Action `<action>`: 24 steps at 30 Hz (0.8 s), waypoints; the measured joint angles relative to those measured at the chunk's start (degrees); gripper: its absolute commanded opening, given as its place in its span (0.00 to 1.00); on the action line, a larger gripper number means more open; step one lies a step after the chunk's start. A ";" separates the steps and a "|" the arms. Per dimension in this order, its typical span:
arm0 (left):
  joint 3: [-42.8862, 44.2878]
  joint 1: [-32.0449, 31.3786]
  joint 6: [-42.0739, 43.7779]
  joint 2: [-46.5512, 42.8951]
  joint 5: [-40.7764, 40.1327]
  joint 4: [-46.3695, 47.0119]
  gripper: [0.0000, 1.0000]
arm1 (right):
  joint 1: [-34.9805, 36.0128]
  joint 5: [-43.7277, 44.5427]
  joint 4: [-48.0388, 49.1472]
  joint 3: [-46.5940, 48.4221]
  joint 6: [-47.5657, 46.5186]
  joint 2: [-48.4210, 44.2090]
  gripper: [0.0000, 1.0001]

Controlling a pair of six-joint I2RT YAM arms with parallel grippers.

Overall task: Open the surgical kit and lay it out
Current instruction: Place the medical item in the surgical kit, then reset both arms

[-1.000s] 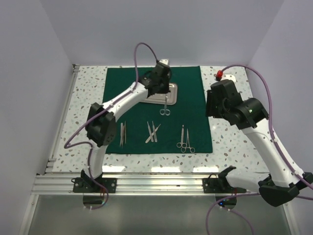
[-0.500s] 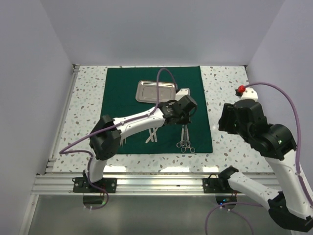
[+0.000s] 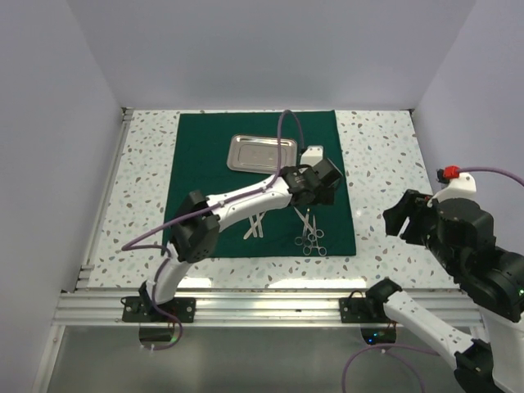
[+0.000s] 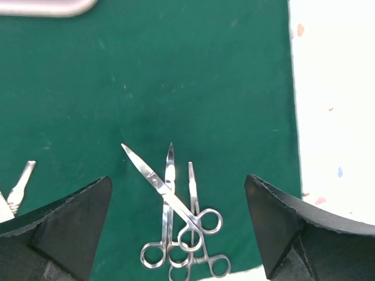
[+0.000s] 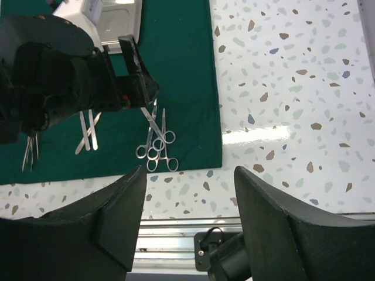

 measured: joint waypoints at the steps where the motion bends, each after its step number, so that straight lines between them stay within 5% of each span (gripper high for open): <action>1: 1.51 -0.28 0.48 -0.44 -0.81 -1.36 1.00 | 0.00 -0.24 -0.02 0.00 -0.02 -0.50 0.70; 6: 2.75 -3.23 5.60 -10.99 -7.85 -6.54 1.00 | 0.00 -0.52 0.26 -0.94 -0.20 -2.84 0.99; 18: -32.46 -10.32 4.83 -71.30 -21.09 -12.79 1.00 | 0.00 -3.10 6.23 -5.20 -1.88 -13.49 0.99; 24: -35.45 -10.32 2.32 -77.83 -26.56 -18.51 1.00 | 0.00 -4.68 8.33 -8.28 -1.68 -16.15 0.99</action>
